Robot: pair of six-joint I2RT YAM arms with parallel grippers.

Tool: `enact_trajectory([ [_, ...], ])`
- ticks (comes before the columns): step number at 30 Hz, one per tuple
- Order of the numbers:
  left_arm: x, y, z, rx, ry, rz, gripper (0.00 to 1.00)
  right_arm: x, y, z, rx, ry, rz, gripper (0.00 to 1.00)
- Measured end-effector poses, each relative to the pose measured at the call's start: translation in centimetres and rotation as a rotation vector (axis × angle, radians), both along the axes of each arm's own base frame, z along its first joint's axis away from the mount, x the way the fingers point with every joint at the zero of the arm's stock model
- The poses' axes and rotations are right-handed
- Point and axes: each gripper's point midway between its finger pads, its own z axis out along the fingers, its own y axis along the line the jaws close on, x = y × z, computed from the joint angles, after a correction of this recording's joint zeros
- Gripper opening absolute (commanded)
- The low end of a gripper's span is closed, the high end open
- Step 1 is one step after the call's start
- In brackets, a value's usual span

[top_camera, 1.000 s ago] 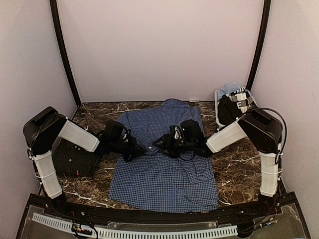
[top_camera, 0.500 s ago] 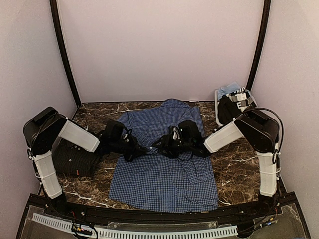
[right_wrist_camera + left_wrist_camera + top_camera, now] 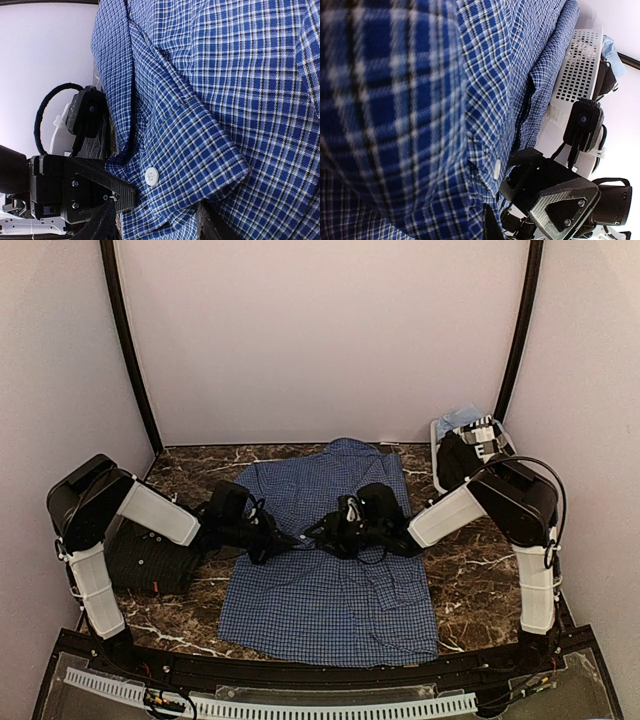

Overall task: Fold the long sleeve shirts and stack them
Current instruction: Pick up the 1/3-folded shirt from the center of the board.

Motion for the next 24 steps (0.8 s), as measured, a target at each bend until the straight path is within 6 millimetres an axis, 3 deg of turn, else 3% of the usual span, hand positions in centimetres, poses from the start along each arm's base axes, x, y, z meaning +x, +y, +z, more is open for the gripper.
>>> enact_trajectory([
  [5, 0.4, 0.0, 0.4, -0.015, -0.009, 0.007, 0.0, -0.3, -0.4, -0.6, -0.01, 0.015, -0.005, 0.58],
  [12, 0.4, 0.1, 0.5, -0.025, -0.002, 0.005, 0.0, -0.3, -0.3, -0.5, 0.001, 0.02, -0.01, 0.57],
  [19, 0.1, -0.1, 0.6, -0.036, 0.005, -0.013, 0.0, 0.3, 0.3, -0.4, 0.009, 0.021, -0.012, 0.44],
  [24, 0.0, -0.2, 0.7, -0.039, 0.006, -0.021, 0.0, 1.1, 1.2, -0.4, 0.017, 0.018, -0.013, 0.26],
])
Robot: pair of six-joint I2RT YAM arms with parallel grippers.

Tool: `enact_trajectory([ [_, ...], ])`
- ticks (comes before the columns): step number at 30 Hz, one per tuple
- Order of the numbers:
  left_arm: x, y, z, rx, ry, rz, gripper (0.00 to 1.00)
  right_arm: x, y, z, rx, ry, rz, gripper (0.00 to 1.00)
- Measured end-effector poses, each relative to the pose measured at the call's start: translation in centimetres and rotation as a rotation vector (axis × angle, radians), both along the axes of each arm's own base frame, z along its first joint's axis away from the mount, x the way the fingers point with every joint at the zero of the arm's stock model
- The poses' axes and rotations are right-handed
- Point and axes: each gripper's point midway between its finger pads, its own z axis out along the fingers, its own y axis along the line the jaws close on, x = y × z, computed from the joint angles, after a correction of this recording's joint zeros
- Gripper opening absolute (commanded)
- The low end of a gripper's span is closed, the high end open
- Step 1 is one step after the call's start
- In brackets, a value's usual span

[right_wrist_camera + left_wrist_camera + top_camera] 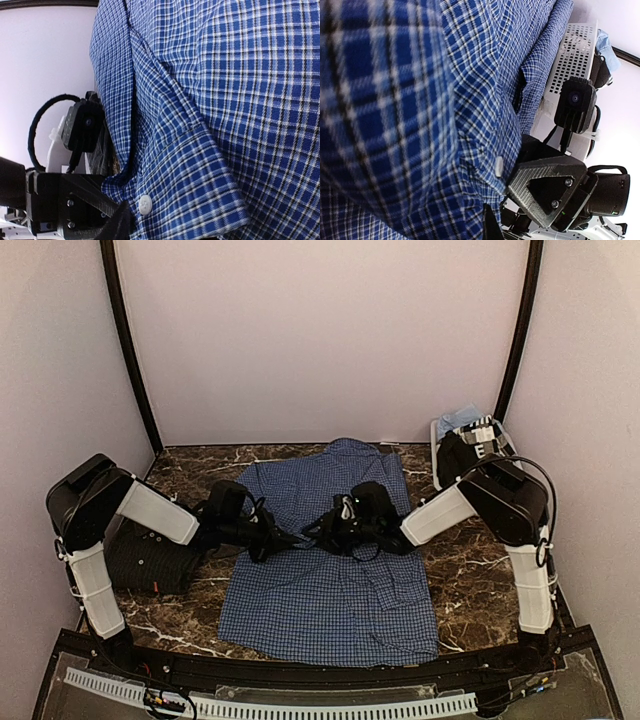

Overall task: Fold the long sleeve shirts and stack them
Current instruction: Pick up the 1/3-folded shirt from the center of the board.

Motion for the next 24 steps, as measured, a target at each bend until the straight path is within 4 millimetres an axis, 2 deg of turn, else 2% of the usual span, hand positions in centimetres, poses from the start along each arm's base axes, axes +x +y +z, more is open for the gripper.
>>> enact_trajectory([
  [3, -0.1, 0.0, 0.0, 0.003, -0.01, -0.01, 0.07, 0.3, 0.3, 0.3, 0.004, -0.007, 0.001, 0.1],
  [6, -0.4, 0.3, -0.1, 0.032, -0.019, -0.029, 0.16, 0.8, 0.2, 0.5, -0.001, -0.022, 0.003, 0.0],
  [8, -0.7, 0.7, 0.2, 0.063, -0.033, -0.041, 0.25, 1.2, 0.3, 0.7, -0.019, -0.039, 0.007, 0.0],
  [12, -1.0, 2.1, 2.1, 0.137, -0.097, -0.05, 0.34, 2.7, 0.7, 1.8, -0.072, -0.119, 0.024, 0.0],
  [18, -1.8, 5.8, 5.3, 0.28, -0.195, -0.023, 0.38, 5.2, 1.4, 5.0, -0.146, -0.282, 0.068, 0.0],
  [21, -3.1, 8.2, 5.6, 0.37, -0.203, -0.011, 0.38, 6.1, 1.7, 7.1, -0.184, -0.368, 0.094, 0.0],
  [24, -5.5, 10.7, 4.5, 0.452, -0.164, -0.014, 0.38, 6.7, 1.8, 9.1, -0.222, -0.449, 0.119, 0.0],
])
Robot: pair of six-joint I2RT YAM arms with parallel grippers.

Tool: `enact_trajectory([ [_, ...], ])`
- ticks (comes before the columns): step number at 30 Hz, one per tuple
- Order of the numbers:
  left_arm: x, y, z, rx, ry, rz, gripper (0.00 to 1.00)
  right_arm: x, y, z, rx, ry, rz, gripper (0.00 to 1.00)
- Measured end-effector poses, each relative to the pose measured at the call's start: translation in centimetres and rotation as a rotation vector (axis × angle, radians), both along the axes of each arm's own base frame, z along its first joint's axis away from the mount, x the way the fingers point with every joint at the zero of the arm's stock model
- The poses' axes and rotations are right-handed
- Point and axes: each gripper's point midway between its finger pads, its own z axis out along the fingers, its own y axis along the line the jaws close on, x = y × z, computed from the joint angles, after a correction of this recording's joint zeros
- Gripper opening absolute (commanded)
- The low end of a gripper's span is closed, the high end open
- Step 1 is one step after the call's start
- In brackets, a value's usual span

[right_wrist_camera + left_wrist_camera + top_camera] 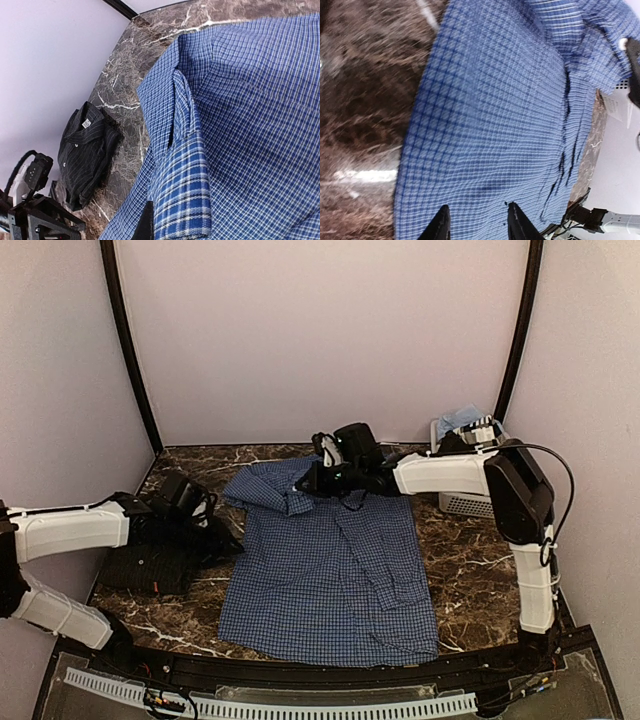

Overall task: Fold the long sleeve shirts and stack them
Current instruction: Pick up the 1/3-folded shirt from the center of the board, then fold the 1/3-folded shirt at the center of the board.

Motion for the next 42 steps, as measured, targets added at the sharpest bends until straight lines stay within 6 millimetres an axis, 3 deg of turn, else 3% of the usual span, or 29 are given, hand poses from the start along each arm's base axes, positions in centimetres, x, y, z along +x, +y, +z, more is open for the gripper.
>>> enact_trajectory([
  [7, -7.6, 5.2, -3.7, 0.1, 0.139, 0.038, 0.38, 1.2, -0.2, 3.9, -0.085, -0.157, 0.044, 0.0],
  [14, -12.0, 6.0, -6.1, 0.13, 0.247, 0.017, 0.37, 3.2, -1.4, 7.4, -0.126, -0.247, 0.038, 0.0],
  [25, -14.8, 5.1, -7.7, 0.114, 0.316, -0.056, 0.34, 5.9, -3.2, 15.5, -0.097, -0.365, -0.022, 0.0],
  [31, -15.1, 3.7, -7.7, 0.086, 0.314, -0.107, 0.29, 6.2, -4.3, 17.4, -0.113, -0.388, -0.046, 0.0],
  [37, -15.2, 3.2, -8.0, 0.086, 0.315, -0.132, 0.06, 6.3, -5.4, 18.2, -0.13, -0.393, -0.071, 0.0],
  [42, -15.0, 3.1, -7.6, 0.098, 0.303, -0.143, 0.0, 6.7, -6.7, 18.6, -0.149, -0.392, -0.099, 0.0],
])
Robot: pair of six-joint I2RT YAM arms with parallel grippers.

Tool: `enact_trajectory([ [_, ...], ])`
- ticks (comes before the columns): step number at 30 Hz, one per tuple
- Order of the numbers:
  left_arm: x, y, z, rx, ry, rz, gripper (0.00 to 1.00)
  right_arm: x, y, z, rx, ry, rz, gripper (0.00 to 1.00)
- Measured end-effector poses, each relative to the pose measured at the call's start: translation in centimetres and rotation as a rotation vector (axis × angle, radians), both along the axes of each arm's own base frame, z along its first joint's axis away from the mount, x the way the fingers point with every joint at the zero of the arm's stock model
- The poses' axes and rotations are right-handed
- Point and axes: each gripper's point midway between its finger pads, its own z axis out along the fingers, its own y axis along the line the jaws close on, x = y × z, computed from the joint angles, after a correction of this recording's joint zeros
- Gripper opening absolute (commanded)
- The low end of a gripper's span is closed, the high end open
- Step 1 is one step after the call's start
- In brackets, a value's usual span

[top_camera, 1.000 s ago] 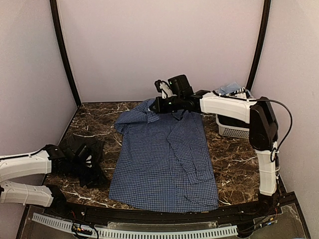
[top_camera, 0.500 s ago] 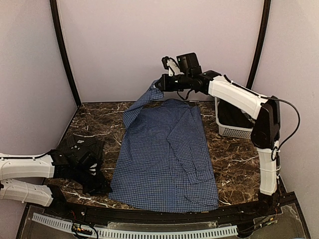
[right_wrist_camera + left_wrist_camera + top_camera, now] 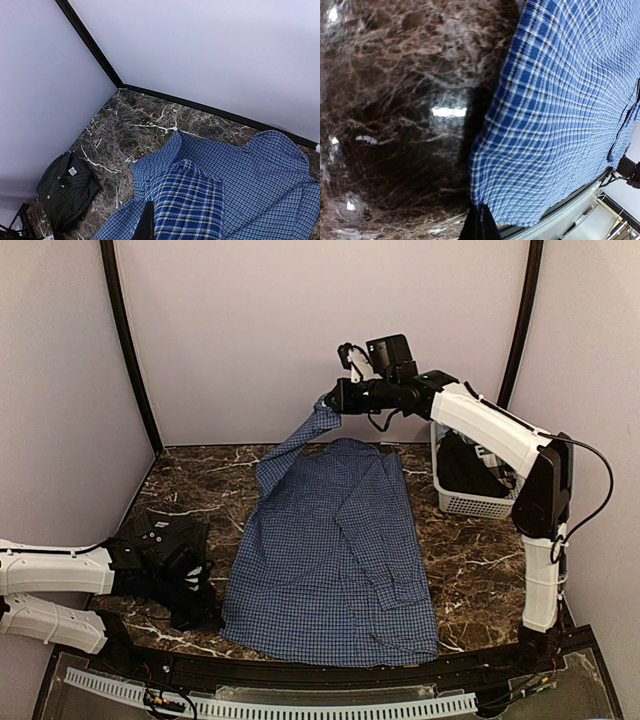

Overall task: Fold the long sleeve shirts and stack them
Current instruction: Fold the 1/3-folded shirt at the center of the board.

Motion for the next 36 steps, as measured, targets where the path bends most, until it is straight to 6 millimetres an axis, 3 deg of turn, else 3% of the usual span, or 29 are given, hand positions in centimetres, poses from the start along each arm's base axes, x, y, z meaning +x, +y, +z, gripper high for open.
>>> enact_trajectory([
  [6, 1.7, -1.4, 3.0, -0.022, -0.083, -0.044, 0.0, 0.0, -2.0, 1.3, -0.016, -0.015, -0.048, 0.0],
  [11, 3.1, -4.6, 7.1, -0.088, -0.196, -0.152, 0.0, 0.0, -5.1, 3.2, -0.027, -0.044, -0.125, 0.0],
  [14, 3.2, -7.3, 8.4, -0.104, -0.227, -0.263, 0.0, -0.1, -7.7, 3.7, -0.045, -0.052, -0.186, 0.0],
  [23, 3.1, -16.3, 9.0, -0.138, -0.241, -0.568, 0.0, -1.1, -14.8, 2.0, -0.143, -0.033, -0.365, 0.0],
  [30, 1.8, -20.5, 8.4, -0.188, -0.216, -0.737, 0.0, -1.9, -18.3, 2.1, -0.181, -0.044, -0.455, 0.0],
  [36, 0.6, -22.1, 8.1, -0.215, -0.186, -0.823, 0.0, -1.7, -19.4, 2.6, -0.191, -0.06, -0.488, 0.0],
])
